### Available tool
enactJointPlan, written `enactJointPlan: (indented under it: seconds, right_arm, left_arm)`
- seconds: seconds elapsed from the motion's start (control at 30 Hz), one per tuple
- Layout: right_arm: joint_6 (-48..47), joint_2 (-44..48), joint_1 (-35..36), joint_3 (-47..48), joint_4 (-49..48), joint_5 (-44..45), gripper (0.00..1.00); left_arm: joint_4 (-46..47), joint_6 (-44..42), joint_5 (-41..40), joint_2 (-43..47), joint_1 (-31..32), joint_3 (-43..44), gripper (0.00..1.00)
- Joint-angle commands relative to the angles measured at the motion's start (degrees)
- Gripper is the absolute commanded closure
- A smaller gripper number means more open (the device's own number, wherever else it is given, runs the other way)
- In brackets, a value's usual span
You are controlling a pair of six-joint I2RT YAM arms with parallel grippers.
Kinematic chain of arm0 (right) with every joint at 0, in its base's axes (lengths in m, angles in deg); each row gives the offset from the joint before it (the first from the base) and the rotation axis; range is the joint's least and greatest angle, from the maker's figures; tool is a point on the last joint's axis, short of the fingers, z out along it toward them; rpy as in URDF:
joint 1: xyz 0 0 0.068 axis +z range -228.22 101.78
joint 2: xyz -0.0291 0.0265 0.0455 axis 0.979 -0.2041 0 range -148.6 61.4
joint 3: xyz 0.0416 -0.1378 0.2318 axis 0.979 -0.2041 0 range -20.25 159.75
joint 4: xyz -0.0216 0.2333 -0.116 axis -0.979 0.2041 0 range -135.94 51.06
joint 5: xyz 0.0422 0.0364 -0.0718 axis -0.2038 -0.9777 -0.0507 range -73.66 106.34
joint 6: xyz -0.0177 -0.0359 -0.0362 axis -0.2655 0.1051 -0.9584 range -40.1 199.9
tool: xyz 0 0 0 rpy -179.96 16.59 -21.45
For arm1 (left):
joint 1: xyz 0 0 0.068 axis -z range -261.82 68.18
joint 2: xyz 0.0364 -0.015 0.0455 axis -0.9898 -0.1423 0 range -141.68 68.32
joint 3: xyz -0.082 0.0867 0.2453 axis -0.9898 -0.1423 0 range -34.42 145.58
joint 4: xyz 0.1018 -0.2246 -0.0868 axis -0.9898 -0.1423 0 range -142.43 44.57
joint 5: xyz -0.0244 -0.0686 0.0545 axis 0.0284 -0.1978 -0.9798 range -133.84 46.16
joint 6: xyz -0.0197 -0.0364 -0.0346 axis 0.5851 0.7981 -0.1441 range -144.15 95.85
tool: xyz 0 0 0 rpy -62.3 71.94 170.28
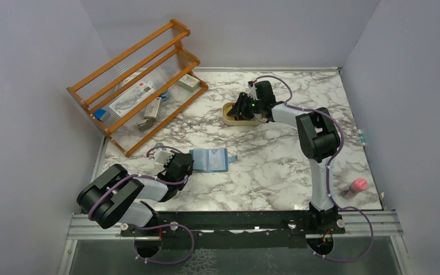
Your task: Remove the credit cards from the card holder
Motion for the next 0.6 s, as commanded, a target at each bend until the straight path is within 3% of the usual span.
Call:
enactJointPlan:
  seconds: [0.0, 0.13, 0.37, 0.57]
  right_arm:
    - [-2.65, 0.97, 0.09, 2.01, 4.18, -0.01, 0.45]
    - [-5.62, 2.41, -0.04, 5.41, 8.71, 3.12, 0.3]
    - [-14.58, 7.77, -0.05, 13.68, 18.76, 15.56, 0.22]
    - [-12.54, 19.93, 4.21, -0.07, 13.96, 15.46, 0.21]
  left_arm:
    - [-8.06, -1.37, 1.49, -1.86, 0.27, -0.95, 1.0]
    - [-8.11, -1.45, 1.36, -1.39, 0.22, -1.15, 1.0]
    - [-8.3, -3.79, 1.22, -1.41, 0.45, 0.03, 1.0]
    - [-9.82, -4.43, -1.01, -0.77, 1.08, 0.39, 1.0]
